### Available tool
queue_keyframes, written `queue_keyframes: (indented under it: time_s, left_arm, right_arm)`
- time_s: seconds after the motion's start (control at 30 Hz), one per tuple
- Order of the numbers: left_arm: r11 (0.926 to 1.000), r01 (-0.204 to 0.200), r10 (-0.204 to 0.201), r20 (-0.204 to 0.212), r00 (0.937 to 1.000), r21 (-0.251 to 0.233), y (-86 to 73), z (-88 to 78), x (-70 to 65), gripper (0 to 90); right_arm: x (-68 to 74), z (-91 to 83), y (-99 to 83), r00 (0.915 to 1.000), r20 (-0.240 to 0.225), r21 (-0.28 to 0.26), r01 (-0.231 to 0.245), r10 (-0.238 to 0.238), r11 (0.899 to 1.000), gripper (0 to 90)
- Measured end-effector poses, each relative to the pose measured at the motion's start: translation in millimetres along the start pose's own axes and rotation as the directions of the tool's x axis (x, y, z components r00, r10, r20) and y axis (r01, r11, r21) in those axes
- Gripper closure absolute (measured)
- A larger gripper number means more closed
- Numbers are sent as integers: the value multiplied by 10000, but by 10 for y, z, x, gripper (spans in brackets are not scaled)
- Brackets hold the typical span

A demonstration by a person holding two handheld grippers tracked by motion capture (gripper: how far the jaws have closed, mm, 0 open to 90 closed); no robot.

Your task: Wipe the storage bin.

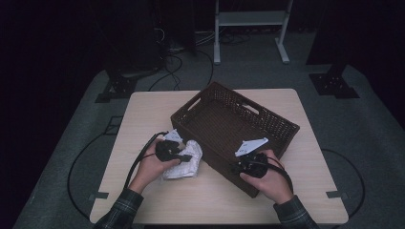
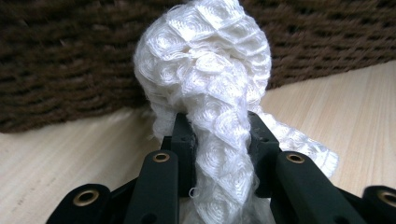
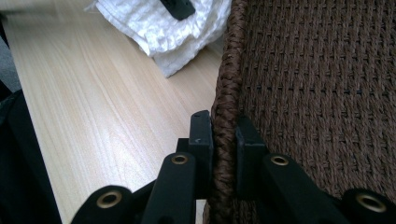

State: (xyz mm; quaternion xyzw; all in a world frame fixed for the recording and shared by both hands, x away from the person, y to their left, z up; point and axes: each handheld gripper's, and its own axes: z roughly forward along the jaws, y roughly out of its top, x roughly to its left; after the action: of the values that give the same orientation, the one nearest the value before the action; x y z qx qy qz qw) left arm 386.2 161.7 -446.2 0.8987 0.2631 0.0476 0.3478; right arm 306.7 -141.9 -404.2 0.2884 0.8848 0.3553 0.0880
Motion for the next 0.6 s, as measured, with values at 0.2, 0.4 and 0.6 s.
queue_keyframes:
  time_s: [0.2, 0.4, 0.6]
  left_arm:
    - [9980, 120, -126, 90, 9999, 627, -51, 60, 35, 694]
    - [9933, 329, -358, 249, 9990, 1110, -76, 84, 51, 694]
    - [9956, 343, -369, 288, 9989, 877, -59, 82, 42, 693]
  right_arm:
    - [2, -1, -2, 10000, 10, 3, 32, -32, 10000, 799]
    - [1, -1, -3, 10000, 4, 2, 9, -9, 10000, 799]
    - [2, 0, -3, 10000, 23, 3, 51, -51, 10000, 798]
